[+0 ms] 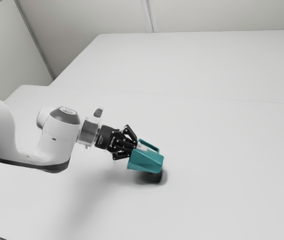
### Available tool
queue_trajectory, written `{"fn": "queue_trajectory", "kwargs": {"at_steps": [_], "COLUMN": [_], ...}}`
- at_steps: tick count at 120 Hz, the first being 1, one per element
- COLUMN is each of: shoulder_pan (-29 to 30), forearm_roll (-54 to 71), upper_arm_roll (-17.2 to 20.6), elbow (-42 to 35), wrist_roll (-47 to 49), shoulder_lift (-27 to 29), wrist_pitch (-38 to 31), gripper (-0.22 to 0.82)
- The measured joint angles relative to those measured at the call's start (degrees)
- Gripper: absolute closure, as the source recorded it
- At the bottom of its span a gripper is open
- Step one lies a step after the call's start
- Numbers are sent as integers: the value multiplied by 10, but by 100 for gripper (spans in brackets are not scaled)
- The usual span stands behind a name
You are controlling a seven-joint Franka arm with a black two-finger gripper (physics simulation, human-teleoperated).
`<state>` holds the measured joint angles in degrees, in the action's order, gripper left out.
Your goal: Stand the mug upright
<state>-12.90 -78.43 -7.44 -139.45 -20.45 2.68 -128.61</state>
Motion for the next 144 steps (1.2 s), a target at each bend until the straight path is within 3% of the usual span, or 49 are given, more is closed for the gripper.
{"fn": "queue_trajectory", "kwargs": {"at_steps": [24,49,70,86,116,144], "shoulder_pan": [13,21,-37,-102,-98,-104], "forearm_roll": [185,509,695,767,841,883], "upper_arm_roll": [-1,0,-1,-1,-4,-6], "elbow": [80,156,202,211,209,205], "wrist_roll": [3,39,72,95,129,160], "shoulder_lift": [-24,-42,-69,-85,-106,-128], "wrist_pitch": [-2,2,16,27,30,-38], "gripper": [78,78,78,78,78,78]}}
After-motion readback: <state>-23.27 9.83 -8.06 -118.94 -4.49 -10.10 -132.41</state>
